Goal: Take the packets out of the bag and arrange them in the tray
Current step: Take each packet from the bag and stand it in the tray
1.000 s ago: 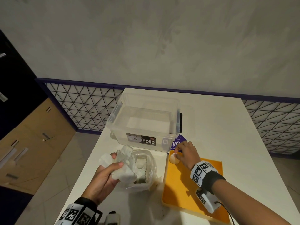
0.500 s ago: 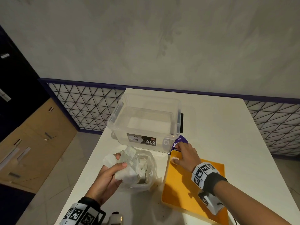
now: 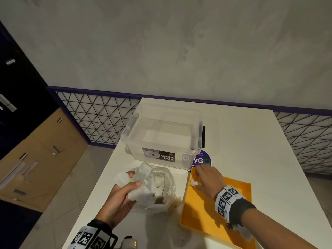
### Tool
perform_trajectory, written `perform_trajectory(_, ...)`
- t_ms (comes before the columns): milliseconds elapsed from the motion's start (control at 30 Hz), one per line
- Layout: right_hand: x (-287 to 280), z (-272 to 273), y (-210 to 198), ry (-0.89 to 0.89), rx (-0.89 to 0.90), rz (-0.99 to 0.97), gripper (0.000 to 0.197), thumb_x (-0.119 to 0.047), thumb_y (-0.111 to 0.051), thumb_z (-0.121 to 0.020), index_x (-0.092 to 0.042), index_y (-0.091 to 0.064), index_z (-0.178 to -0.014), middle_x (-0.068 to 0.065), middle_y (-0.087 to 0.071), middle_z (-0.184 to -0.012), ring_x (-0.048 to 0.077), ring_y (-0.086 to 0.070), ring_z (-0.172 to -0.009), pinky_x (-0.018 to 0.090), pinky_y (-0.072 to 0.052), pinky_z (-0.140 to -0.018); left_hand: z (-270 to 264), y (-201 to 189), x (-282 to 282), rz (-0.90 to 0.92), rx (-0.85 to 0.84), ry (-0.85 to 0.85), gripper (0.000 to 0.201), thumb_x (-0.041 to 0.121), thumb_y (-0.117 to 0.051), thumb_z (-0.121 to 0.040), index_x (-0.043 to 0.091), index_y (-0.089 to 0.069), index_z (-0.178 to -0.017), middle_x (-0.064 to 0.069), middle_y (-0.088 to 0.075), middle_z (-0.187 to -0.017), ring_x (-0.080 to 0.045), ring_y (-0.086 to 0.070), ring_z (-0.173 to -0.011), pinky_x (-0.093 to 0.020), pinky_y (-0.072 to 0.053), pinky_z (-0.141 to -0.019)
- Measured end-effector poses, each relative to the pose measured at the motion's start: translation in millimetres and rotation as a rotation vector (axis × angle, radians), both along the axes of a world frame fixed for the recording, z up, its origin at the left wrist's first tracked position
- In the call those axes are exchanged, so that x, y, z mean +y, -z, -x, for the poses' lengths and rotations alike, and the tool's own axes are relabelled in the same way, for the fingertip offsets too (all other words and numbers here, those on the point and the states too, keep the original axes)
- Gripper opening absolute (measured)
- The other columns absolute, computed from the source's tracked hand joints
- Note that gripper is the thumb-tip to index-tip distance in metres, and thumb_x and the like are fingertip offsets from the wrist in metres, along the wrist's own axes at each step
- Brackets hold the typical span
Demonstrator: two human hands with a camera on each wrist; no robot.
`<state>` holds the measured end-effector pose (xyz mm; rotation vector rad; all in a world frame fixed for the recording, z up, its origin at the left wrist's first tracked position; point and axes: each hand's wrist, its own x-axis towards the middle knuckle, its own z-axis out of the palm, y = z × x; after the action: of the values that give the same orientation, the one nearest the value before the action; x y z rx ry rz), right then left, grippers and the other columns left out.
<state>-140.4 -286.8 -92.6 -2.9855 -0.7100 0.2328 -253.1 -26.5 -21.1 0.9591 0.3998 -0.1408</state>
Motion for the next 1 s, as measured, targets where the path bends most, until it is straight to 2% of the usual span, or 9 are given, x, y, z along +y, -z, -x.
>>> perform_trajectory(67,-1,4,3,-0.021,0.083,0.071,0.049,-0.041,-0.059,-0.086,-0.016,-0.043,-0.124,0.005,-0.053,-0.125,0.023,-0.050,-0.113,0.032,-0.044,-0.093,-1,-1,-1,-0.004,0.000,-0.006,0.022,0.002,-0.054,-0.075,0.014,-0.054,-0.092,-0.009,-0.068,-0.092,-0.018,-0.069,-0.079,-0.032,-0.054,-0.068)
perform_trajectory(133,-2,5,5,-0.025,0.117,0.097,0.039,-0.037,-0.055,-0.089,-0.016,-0.048,-0.122,0.005,-0.056,-0.121,0.022,-0.052,-0.110,0.030,-0.046,-0.090,-2,-1,-2,-0.011,-0.001,-0.006,0.024,0.002,-0.054,-0.074,0.015,-0.053,-0.095,-0.007,-0.070,-0.089,-0.017,-0.070,-0.077,-0.033,-0.053,-0.069)
perform_trajectory(267,-4,0,4,0.038,0.154,-0.051,0.024,-0.030,-0.047,-0.094,-0.017,-0.059,-0.111,0.004,-0.060,-0.113,0.018,-0.054,-0.104,0.025,-0.044,-0.083,-4,-2,-2,-0.019,-0.006,0.000,0.024,0.003,-0.053,-0.075,0.015,-0.053,-0.096,-0.006,-0.071,-0.087,-0.017,-0.070,-0.077,-0.036,-0.051,-0.071)
perform_trajectory(367,-5,-7,-5,0.067,0.095,-0.118,0.028,-0.031,-0.051,-0.091,-0.019,-0.060,-0.114,0.002,-0.055,-0.119,0.018,-0.046,-0.113,0.026,-0.042,-0.090,-4,-2,0,-0.015,-0.004,0.011,0.022,0.003,-0.054,-0.076,0.014,-0.053,-0.095,-0.009,-0.068,-0.091,-0.019,-0.069,-0.079,-0.033,-0.055,-0.065)
perform_trajectory(467,-6,-13,-12,0.049,0.028,-0.033,0.035,-0.036,-0.050,-0.091,-0.022,-0.057,-0.123,0.002,-0.048,-0.126,0.019,-0.037,-0.121,0.028,-0.035,-0.099,-3,-1,2,-0.007,0.002,0.023,0.024,0.003,-0.054,-0.077,0.013,-0.052,-0.098,-0.011,-0.066,-0.094,-0.020,-0.068,-0.081,-0.031,-0.056,-0.063)
perform_trajectory(600,-3,-19,-8,0.062,0.025,0.017,0.035,-0.034,-0.047,-0.093,-0.019,-0.053,-0.124,0.003,-0.045,-0.130,0.020,-0.036,-0.122,0.029,-0.035,-0.101,-5,0,2,0.007,-0.002,0.013,0.028,0.001,-0.054,-0.077,0.013,-0.050,-0.102,-0.013,-0.065,-0.101,-0.021,-0.069,-0.085,-0.031,-0.057,-0.063)
perform_trajectory(733,2,-18,0,0.049,0.023,-0.006,0.035,-0.028,-0.047,-0.094,-0.014,-0.046,-0.126,0.005,-0.047,-0.132,0.020,-0.040,-0.120,0.028,-0.034,-0.101,-5,0,5,0.011,0.001,0.017,0.032,0.000,-0.064,-0.072,0.016,-0.049,-0.095,-0.013,-0.064,-0.102,-0.023,-0.067,-0.088,-0.033,-0.055,-0.065)
perform_trajectory(867,4,-20,1,0.067,0.038,-0.043,0.036,-0.026,-0.050,-0.093,-0.012,-0.045,-0.126,0.007,-0.047,-0.133,0.022,-0.040,-0.122,0.029,-0.034,-0.102,-3,-3,3,-0.003,-0.006,0.022,0.022,0.001,-0.053,-0.077,0.013,-0.052,-0.095,-0.009,-0.069,-0.090,-0.019,-0.070,-0.079,-0.030,-0.057,-0.061)
perform_trajectory(1000,2,-20,0,0.040,-0.025,0.009,0.035,-0.030,-0.048,-0.094,-0.016,-0.050,-0.126,0.004,-0.044,-0.136,0.020,-0.037,-0.124,0.028,-0.033,-0.104,-4,-5,3,0.003,0.008,0.006,0.026,0.001,-0.054,-0.075,0.014,-0.054,-0.098,-0.010,-0.070,-0.094,-0.020,-0.070,-0.082,-0.031,-0.057,-0.062)
